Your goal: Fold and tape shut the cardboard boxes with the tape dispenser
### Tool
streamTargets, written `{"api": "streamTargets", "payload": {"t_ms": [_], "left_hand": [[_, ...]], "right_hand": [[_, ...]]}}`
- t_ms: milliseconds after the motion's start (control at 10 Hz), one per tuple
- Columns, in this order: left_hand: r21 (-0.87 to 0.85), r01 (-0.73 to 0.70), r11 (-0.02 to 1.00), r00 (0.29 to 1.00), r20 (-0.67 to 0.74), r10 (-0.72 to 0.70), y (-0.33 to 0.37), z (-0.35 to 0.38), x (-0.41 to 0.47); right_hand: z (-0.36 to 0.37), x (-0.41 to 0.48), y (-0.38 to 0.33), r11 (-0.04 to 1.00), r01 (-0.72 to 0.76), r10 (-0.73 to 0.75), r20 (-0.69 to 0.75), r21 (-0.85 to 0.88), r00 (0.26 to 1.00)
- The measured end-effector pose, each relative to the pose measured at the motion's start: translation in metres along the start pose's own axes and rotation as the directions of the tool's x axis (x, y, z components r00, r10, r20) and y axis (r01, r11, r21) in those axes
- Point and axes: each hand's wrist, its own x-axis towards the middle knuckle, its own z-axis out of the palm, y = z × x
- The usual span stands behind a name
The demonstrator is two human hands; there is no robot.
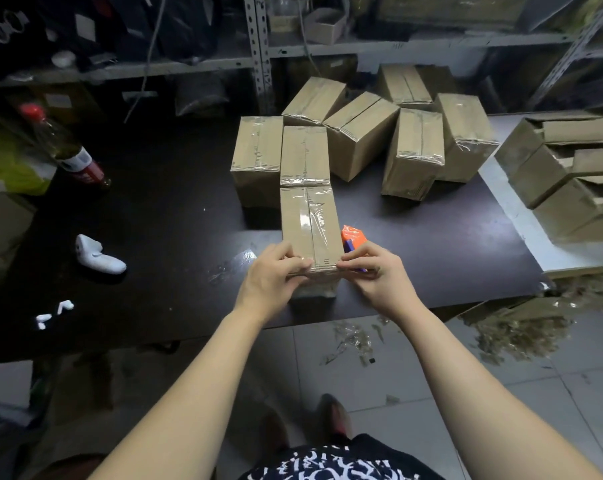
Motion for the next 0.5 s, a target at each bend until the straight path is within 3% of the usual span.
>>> {"api": "streamTargets", "payload": {"t_ms": [200, 300, 500], "left_hand": [[-0.105, 0.118, 0.987, 0.992, 0.063, -0.112, -0.001, -0.011, 0.005], [-0.097, 0.199, 0.975, 0.974, 0.129, -0.186, -0.004, -0.020, 0.003], [0.030, 0.303, 0.952, 0.914, 0.273, -0.300, 0.005, -0.046, 0.030]], "right_hand": [[0.004, -0.004, -0.002, 0.997, 0.046, -0.048, -0.045, -0.054, 0.998], [0.004, -0.007, -0.007, 0.999, -0.019, 0.018, -0.036, -0.036, 0.999], [-0.018, 0.035, -0.025, 0.947, -0.219, 0.266, 0.191, -0.234, 0.945]]}}
